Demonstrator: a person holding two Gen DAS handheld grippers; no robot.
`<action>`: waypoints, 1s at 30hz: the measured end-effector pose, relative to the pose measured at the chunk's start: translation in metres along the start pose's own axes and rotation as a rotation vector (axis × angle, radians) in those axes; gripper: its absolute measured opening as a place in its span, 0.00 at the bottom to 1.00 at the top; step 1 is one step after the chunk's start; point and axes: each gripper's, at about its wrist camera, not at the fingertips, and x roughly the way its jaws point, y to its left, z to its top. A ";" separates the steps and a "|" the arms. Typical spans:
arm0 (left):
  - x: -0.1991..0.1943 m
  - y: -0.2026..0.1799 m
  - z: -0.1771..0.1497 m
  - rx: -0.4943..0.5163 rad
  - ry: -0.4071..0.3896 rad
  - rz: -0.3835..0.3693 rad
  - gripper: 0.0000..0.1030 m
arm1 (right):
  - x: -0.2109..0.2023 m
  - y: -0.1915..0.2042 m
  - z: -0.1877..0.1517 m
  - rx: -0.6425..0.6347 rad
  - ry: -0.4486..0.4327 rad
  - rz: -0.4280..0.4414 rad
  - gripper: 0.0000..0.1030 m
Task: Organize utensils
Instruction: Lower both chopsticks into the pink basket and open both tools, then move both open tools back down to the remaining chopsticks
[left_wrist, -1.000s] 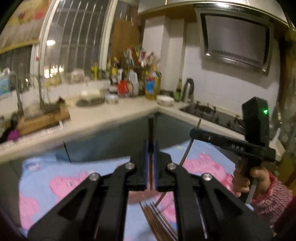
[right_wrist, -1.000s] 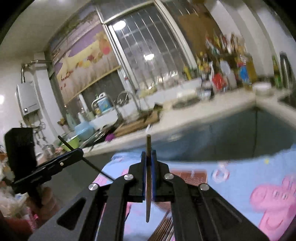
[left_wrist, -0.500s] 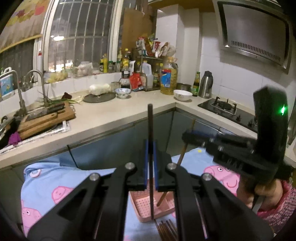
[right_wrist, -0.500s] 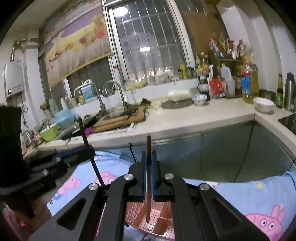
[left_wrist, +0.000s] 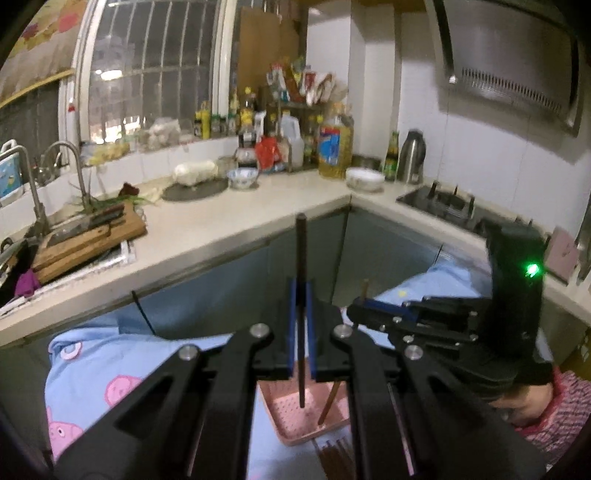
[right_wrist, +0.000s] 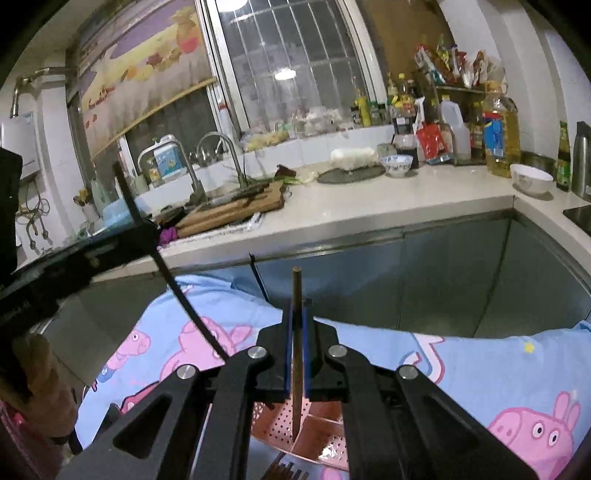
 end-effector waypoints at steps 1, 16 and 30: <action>0.006 -0.001 -0.003 0.001 0.020 0.001 0.05 | 0.005 0.000 -0.002 0.000 0.017 0.000 0.00; 0.044 0.001 -0.032 -0.055 0.135 0.121 0.50 | -0.052 -0.018 -0.007 0.095 -0.168 -0.006 0.10; -0.022 -0.017 -0.206 -0.130 0.303 -0.016 0.33 | -0.084 0.007 -0.178 0.139 0.042 -0.088 0.15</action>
